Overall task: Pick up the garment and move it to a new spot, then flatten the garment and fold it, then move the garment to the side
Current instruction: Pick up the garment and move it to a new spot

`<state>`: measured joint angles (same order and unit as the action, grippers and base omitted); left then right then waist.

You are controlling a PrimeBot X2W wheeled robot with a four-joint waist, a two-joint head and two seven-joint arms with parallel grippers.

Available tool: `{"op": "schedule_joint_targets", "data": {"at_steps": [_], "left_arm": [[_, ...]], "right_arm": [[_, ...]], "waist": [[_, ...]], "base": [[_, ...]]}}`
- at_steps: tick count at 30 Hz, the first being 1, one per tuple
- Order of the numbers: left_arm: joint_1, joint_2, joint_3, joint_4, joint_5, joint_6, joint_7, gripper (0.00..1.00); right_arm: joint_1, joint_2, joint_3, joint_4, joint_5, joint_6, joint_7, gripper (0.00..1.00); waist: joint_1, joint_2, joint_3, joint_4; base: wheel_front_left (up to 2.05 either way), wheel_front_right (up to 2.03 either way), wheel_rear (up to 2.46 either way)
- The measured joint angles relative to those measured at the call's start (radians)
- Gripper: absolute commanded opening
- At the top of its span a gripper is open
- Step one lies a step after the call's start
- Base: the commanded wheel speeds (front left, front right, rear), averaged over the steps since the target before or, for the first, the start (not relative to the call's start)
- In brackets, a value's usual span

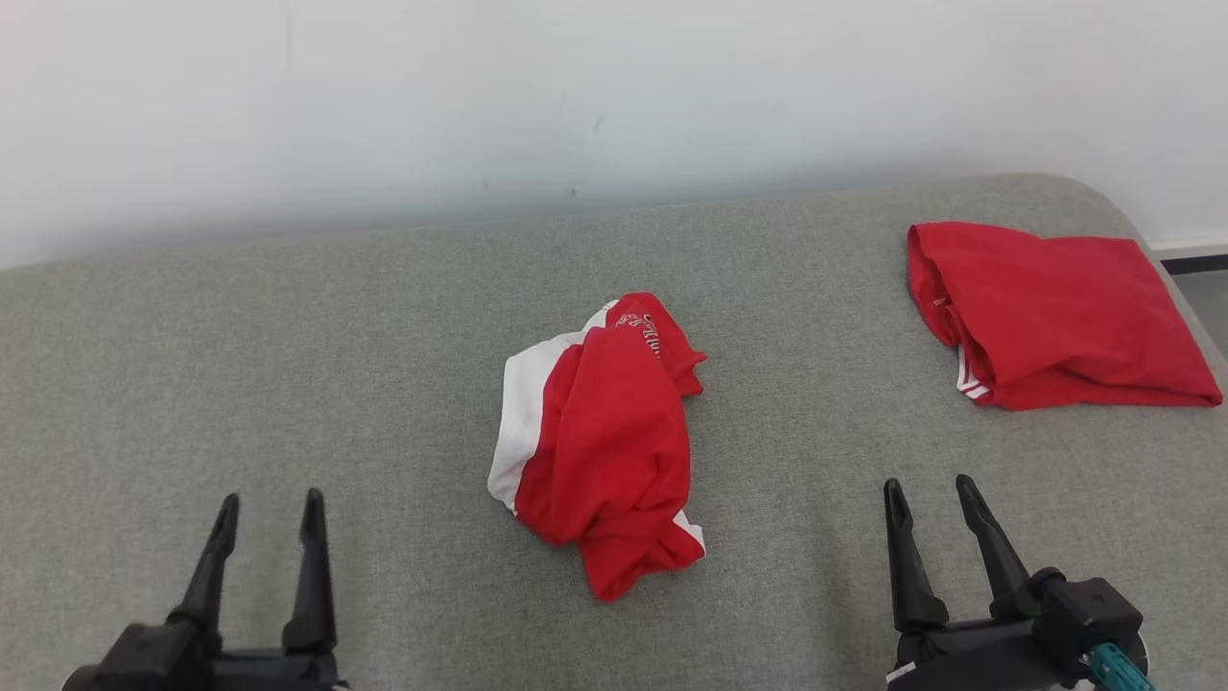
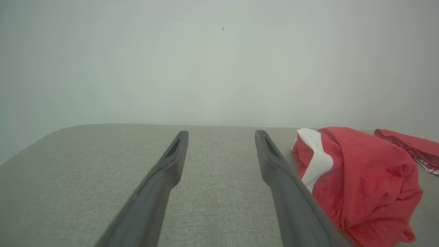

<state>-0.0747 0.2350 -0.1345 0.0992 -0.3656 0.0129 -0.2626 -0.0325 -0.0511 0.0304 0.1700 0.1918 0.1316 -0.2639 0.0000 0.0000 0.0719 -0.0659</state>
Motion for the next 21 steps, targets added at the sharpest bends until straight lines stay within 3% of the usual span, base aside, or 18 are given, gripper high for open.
{"op": "schedule_joint_targets", "data": {"at_steps": [14,21], "left_arm": [[0.114,-0.142,0.237,-0.007,0.136,-0.103,0.000,1.00],[0.133,-0.176,0.263,-0.004,0.173,-0.127,0.000,1.00]], "right_arm": [[0.012,0.000,-0.006,-0.002,0.000,0.000,0.000,1.00],[0.020,0.000,-0.004,-0.001,0.001,0.000,0.000,1.00]], "waist": [[0.0001,0.0000,-0.001,0.009],[0.0001,0.0000,-0.007,0.016]], "base": [[0.00,0.00,0.00],[0.00,0.00,0.00]]}}
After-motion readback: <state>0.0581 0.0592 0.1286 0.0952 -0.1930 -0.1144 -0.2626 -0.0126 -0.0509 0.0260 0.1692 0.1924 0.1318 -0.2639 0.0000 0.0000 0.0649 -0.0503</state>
